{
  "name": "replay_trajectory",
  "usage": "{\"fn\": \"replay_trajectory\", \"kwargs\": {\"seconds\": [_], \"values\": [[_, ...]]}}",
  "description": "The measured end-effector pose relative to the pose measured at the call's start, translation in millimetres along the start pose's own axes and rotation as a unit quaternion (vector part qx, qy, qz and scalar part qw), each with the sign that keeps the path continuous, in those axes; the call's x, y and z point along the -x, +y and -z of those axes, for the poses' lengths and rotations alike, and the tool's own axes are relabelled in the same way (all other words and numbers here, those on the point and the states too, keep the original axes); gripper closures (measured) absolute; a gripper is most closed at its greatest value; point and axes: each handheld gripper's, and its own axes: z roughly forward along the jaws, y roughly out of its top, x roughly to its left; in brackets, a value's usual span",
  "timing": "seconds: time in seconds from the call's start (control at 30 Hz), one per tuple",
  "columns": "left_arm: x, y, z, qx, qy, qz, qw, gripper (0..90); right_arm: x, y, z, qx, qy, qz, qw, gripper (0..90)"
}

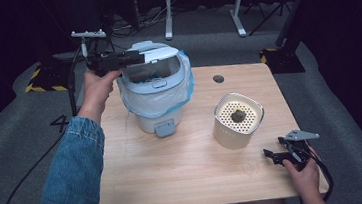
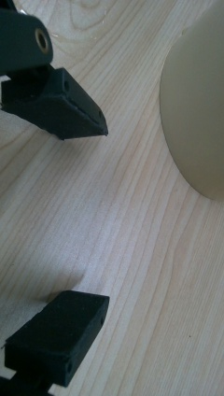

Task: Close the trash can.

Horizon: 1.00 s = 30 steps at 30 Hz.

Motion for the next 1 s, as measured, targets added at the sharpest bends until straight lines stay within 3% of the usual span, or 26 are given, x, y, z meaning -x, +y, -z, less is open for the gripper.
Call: {"fn": "replay_trajectory", "kwargs": {"seconds": [0.03,0.1,0.23,0.3,0.4,0.53,0.67,0.8,1.0], "values": [[1.7,-0.5,1.6,0.017,0.01,-0.001,0.9998,49.5,0.0,0.0,0.0,0.0,0.0,0.0,1.0,15.5],[2.2,-0.9,2.6,0.03,0.011,0.001,0.9995,52.0,0.0,0.0,0.0,0.0,0.0,0.0,1.0,15.5],[-0.6,-2.8,-1.6,0.02,-0.015,0.018,0.9995,55.9,0.0,0.0,0.0,0.0,0.0,0.0,1.0,15.5],[1.3,-4.4,-4.7,-0.001,0.005,0.011,0.9999,62.4,-0.1,0.0,0.0,0.0,0.0,0.0,1.0,15.5],[2.8,-6.8,-8.0,-0.02,0.032,0.002,0.9993,64.0,-0.1,0.0,0.0,0.0,0.0,0.0,1.0,15.5],[5.5,-10.5,-8.9,-0.018,0.069,-0.011,0.9974,61.6,-0.1,0.0,0.0,0.0,0.0,0.0,1.0,15.5],[11.6,-14.4,-12.7,-0.027,0.118,-0.031,0.9922,60.7,-0.1,0.0,0.0,0.0,0.0,0.0,1.0,15.5],[16.4,-16.4,-18.2,-0.036,0.139,-0.036,0.9889,58.9,-0.1,0.0,0.0,0.0,0.0,0.0,1.0,15.5],[23.6,-17.3,-31.1,-0.061,0.179,-0.064,0.9798,55.5,0.0,0.0,0.0,0.0,0.0,0.0,1.0,15.6]]}}
